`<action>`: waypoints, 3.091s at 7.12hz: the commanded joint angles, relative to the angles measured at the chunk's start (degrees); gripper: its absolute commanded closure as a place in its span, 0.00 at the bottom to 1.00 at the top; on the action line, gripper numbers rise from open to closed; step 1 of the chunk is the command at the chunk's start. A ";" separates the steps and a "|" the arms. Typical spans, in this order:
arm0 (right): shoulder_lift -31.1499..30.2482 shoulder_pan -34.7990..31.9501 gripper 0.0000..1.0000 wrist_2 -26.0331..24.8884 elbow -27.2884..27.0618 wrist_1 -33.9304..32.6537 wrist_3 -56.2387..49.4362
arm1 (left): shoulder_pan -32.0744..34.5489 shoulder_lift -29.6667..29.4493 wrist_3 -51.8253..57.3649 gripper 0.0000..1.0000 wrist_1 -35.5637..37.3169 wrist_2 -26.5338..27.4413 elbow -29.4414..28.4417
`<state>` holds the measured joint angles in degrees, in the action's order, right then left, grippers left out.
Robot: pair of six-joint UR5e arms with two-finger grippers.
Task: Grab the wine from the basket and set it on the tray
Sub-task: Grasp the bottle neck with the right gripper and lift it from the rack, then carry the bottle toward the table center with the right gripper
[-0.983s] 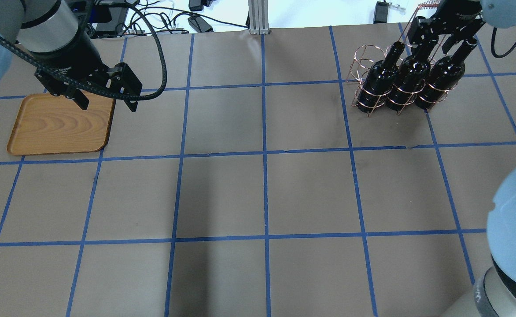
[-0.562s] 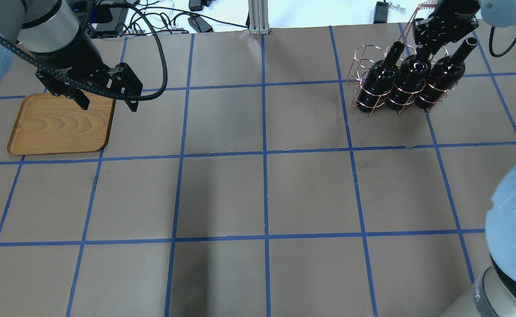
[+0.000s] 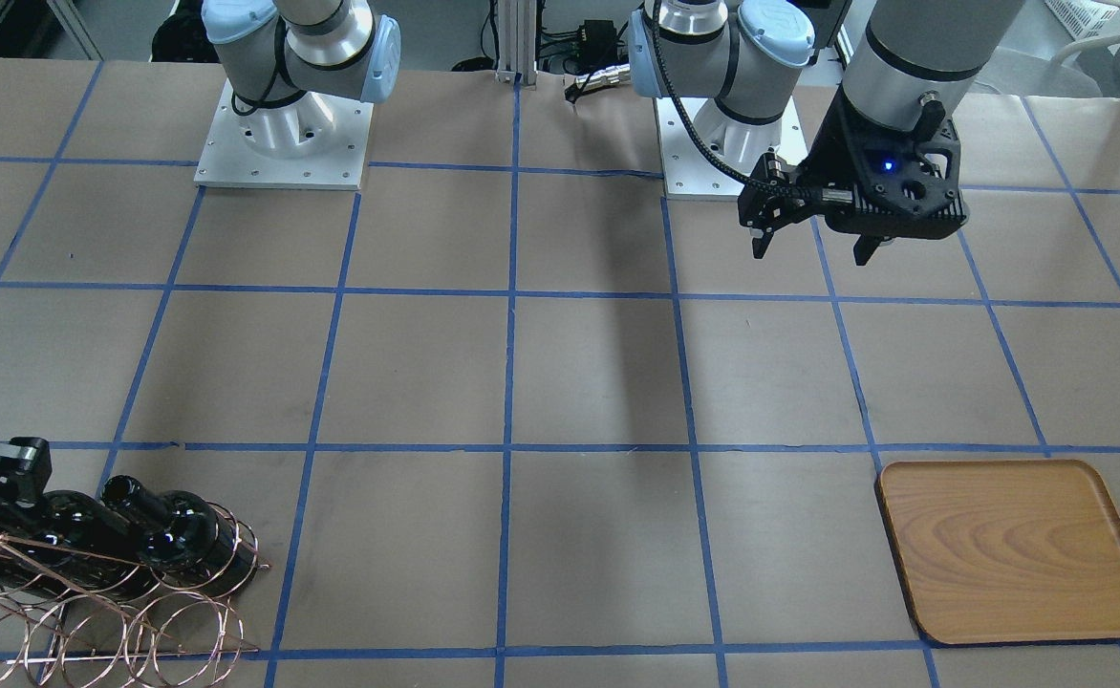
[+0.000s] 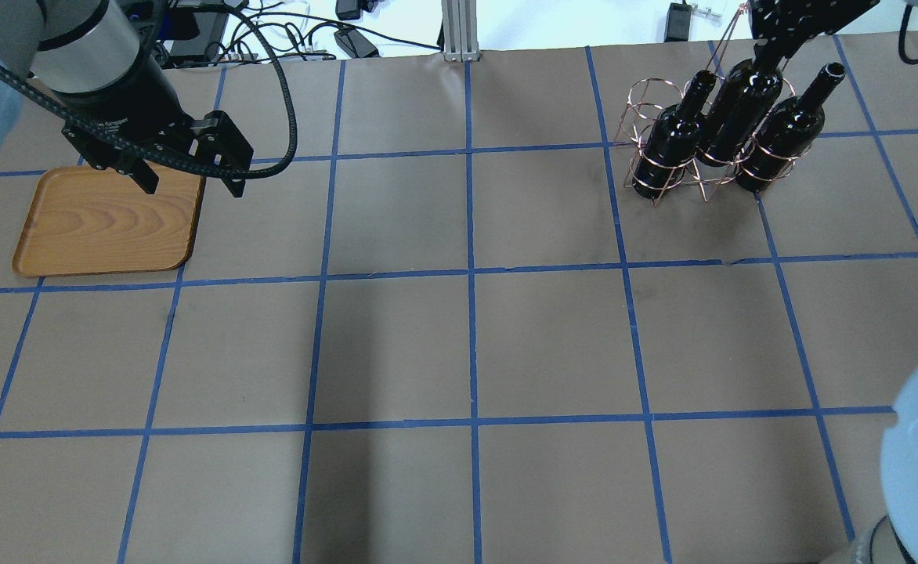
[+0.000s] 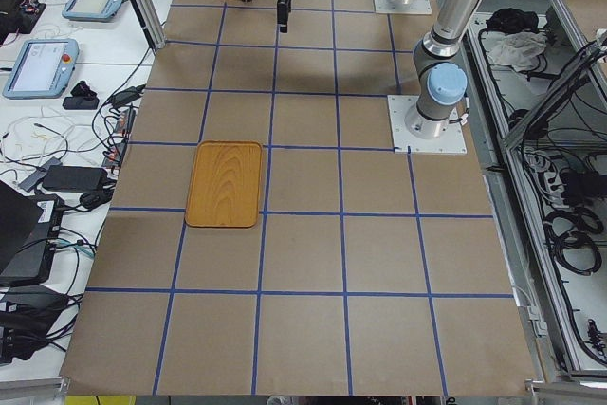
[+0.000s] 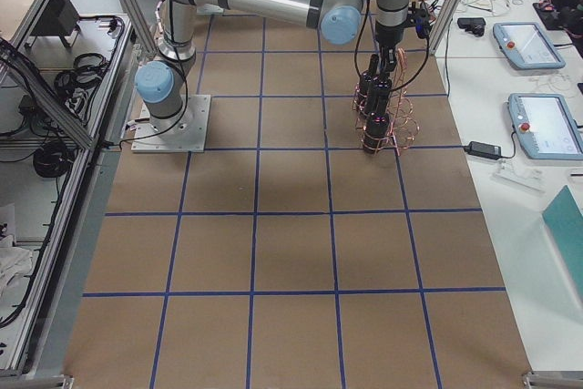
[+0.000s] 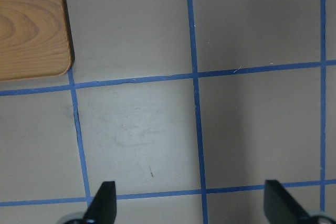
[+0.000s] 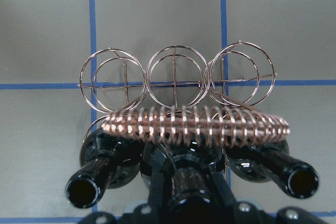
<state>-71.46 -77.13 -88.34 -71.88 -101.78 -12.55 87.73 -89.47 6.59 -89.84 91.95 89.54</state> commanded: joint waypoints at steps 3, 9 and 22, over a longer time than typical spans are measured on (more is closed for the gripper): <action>-9.29 -1.61 0.90 -1.74 0.35 13.49 1.99 | -0.19 0.00 0.00 0.00 0.63 -0.02 0.02; -14.15 -25.74 1.00 -6.66 -17.05 6.63 35.32 | -2.74 -0.09 0.53 0.00 0.54 -0.37 -0.07; 5.37 -50.05 0.29 -6.41 -3.44 -0.08 69.24 | -19.52 -0.53 16.87 0.00 1.07 0.16 -0.86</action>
<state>-66.17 -127.15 -94.75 -75.33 -101.97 56.72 68.59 -89.96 22.74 -88.72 92.11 88.68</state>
